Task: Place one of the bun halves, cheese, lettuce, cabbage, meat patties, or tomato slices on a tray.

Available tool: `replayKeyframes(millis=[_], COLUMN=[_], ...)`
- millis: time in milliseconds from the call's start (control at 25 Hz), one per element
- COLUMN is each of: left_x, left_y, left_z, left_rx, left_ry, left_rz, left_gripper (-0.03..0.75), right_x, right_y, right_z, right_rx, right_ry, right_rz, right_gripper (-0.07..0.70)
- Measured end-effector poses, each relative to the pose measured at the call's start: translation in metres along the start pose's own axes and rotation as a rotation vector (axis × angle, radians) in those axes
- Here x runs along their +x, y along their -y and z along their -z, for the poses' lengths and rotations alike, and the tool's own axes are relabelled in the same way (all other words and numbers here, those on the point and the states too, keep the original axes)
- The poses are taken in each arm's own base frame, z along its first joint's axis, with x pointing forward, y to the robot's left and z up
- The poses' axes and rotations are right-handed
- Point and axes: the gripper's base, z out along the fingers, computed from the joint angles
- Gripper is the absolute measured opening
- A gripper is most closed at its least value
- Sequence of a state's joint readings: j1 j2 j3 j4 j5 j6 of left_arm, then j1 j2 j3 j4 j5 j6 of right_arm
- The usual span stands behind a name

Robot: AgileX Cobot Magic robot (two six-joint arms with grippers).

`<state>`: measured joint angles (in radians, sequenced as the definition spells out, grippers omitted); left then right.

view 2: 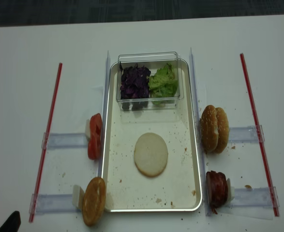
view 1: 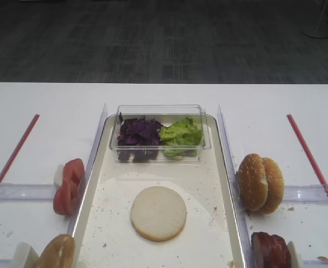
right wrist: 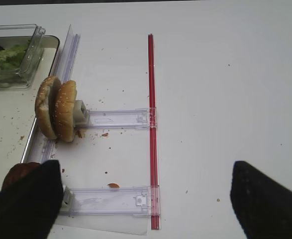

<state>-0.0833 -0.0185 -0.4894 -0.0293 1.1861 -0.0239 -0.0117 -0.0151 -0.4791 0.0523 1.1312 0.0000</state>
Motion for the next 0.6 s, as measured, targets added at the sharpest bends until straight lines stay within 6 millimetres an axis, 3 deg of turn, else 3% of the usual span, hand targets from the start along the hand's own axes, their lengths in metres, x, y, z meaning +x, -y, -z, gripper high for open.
replayKeyframes(millis=[600], left_x=[-0.0001], left_y=[0.0006], left_z=[-0.0001], left_rx=[-0.04], left_ry=[0.002], left_rz=[0.027], left_gripper=[0.51], right_x=[0.0], right_y=[0.0], right_z=[0.0], right_rx=[0.0], right_ry=[0.0], right_rz=[0.0], right_gripper=[0.692])
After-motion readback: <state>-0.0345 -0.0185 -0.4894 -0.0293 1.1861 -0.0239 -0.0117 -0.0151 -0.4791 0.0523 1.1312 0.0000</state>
